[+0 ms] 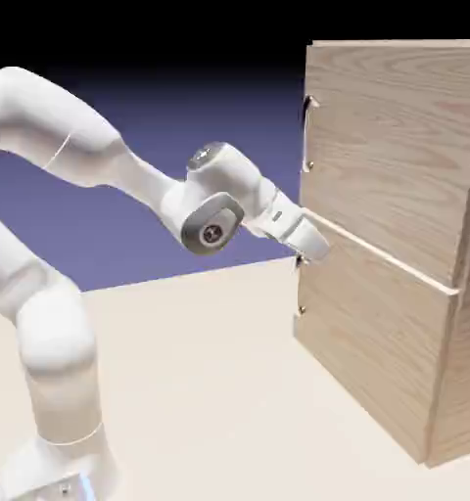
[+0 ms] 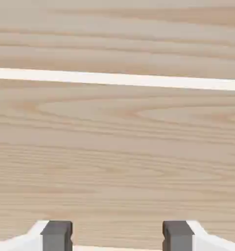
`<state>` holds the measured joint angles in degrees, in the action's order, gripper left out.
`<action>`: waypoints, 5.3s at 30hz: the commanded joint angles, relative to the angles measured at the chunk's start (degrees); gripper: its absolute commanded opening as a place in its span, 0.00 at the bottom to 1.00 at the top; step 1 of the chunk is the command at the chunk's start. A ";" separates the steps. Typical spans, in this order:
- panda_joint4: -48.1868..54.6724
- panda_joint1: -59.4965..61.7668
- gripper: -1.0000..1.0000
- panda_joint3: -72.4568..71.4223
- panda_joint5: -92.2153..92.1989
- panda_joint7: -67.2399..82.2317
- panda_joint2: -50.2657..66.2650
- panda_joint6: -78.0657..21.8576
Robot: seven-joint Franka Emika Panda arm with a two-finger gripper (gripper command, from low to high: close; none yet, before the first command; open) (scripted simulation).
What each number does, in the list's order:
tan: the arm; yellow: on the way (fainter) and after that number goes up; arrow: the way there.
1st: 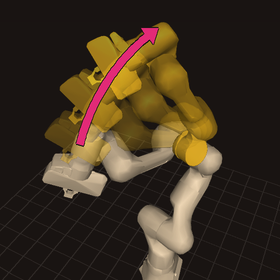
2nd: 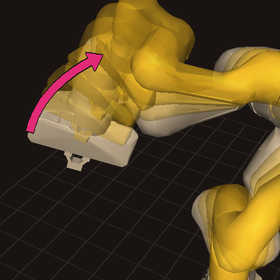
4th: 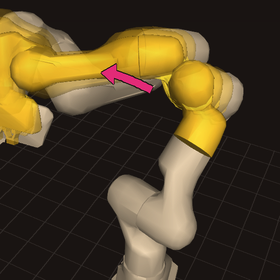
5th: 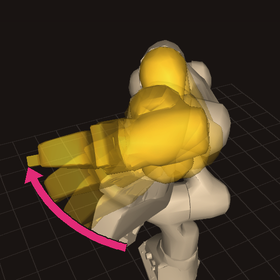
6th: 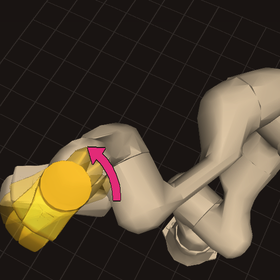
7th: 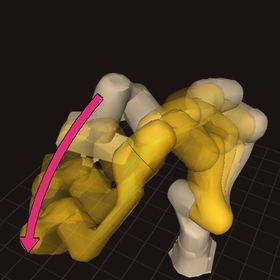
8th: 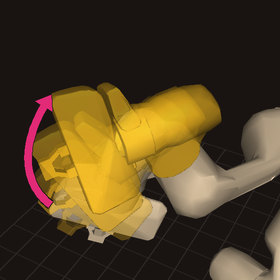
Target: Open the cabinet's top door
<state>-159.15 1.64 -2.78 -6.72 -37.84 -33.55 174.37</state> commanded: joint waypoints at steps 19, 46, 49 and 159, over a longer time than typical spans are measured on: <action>13.04 16.41 0.50 -19.56 -47.36 32.52 -6.31 2.59; 31.57 39.72 0.50 -47.34 -114.65 78.72 -15.27 6.26; 33.63 42.31 0.50 -50.43 -122.12 83.86 -16.26 6.67; -2.02 -12.81 0.00 50.06 -21.91 57.73 -67.45 -63.18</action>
<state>-161.17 -11.17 47.29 -28.72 19.92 -101.00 111.14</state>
